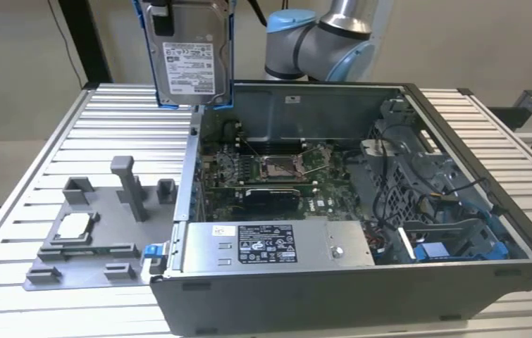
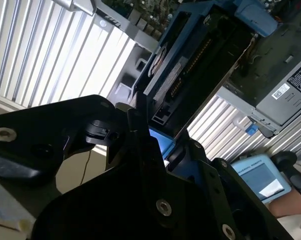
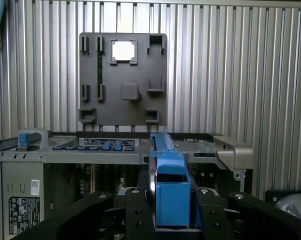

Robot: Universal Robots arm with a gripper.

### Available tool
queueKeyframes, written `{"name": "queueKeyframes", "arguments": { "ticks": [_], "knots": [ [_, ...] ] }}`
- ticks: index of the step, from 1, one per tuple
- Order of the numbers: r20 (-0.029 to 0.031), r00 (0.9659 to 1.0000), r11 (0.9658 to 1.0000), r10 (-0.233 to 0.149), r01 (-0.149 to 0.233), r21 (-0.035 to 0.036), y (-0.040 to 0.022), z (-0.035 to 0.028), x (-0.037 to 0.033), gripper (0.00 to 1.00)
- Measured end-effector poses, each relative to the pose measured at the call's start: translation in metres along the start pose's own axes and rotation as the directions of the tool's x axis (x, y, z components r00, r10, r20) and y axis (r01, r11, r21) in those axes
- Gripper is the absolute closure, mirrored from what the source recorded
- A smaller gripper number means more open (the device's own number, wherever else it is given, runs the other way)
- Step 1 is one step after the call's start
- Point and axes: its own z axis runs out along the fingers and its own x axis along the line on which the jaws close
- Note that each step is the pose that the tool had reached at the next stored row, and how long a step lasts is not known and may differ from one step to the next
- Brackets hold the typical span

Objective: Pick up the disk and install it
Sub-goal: 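Pick up the disk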

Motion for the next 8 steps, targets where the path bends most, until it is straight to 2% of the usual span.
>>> {"name": "queueKeyframes", "arguments": {
  "ticks": [4, 8],
  "knots": [
    [0.0000, 1.0000, 1.0000, 0.000, 0.000, 0.0000, -0.0057, -0.0002, 0.0000, 1.00],
    [0.0000, 1.0000, 1.0000, 0.000, 0.000, 0.0000, -0.0061, -0.0002, 0.0000, 1.00]
  ]
}}
